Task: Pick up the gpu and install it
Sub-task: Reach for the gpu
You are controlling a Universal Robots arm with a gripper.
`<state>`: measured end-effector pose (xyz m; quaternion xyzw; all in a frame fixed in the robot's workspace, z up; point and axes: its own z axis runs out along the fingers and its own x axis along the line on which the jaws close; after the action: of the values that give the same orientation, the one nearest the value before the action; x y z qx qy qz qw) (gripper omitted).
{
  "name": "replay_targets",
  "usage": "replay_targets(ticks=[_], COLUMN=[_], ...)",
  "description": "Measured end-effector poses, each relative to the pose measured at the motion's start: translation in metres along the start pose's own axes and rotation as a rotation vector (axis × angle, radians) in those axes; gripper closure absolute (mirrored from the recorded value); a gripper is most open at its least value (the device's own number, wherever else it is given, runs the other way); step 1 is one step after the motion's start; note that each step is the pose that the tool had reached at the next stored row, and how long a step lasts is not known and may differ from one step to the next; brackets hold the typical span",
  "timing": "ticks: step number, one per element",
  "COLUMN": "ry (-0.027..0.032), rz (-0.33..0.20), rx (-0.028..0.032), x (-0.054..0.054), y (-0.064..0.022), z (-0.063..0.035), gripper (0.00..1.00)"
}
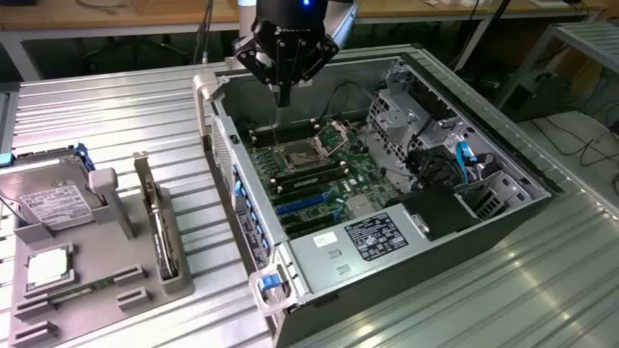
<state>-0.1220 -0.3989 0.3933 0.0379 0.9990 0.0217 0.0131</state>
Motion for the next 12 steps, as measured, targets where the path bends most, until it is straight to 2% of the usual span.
replay_targets(ticks=[2,12], ry=[0.0,0.0], rz=[0.0,0.0], rx=[0.0001,0.0], x=[0.001,0.026], y=[0.0,-0.0019], z=[-0.0001,-0.0007], gripper=[0.89,0.89])
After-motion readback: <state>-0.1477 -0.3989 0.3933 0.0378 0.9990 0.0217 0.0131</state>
